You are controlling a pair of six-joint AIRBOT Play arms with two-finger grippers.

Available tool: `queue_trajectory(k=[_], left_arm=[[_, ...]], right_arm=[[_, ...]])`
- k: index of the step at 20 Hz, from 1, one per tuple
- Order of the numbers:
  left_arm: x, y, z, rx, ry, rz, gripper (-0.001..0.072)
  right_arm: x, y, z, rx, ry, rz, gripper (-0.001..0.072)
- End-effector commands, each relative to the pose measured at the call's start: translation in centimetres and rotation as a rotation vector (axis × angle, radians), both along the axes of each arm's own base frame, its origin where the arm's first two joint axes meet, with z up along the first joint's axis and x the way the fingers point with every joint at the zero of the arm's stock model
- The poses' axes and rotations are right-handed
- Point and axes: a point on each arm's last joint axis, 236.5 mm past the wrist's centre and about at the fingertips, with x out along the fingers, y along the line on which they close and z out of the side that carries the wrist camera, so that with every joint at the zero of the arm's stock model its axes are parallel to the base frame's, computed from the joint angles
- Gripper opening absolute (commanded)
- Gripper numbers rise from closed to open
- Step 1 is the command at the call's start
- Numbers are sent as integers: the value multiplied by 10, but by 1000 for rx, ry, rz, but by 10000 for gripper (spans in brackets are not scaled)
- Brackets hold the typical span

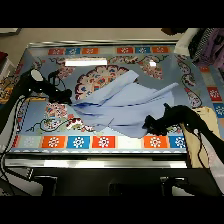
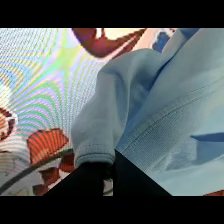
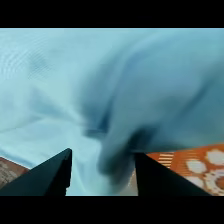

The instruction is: Fold the clothes and pants, and hang the long-sleeved shirts on hangers.

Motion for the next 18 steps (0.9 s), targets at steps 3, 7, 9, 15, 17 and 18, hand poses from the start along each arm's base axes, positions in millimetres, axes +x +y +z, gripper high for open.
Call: queue_trajectory(k=[3,7,9,15,17,18], left_arm=[[0,0,0,1,-1,-4,25],[2,0,13,-6,-28,0,24],[11,6,50,-17,-113,17,24],[-17,50,286,0,-616,121,24],[-62,59,362,-3,-788,188,24],[-89,60,396,-6,-877,214,24]], right_arm=[[12,5,1,-13,-46,-5,41],[52,3,67,-21,-248,4,36],[85,-2,134,-54,-429,28,36],[80,0,414,-87,-1005,121,36],[36,0,491,-99,-1178,139,36],[11,0,526,-105,-1268,138,36]])
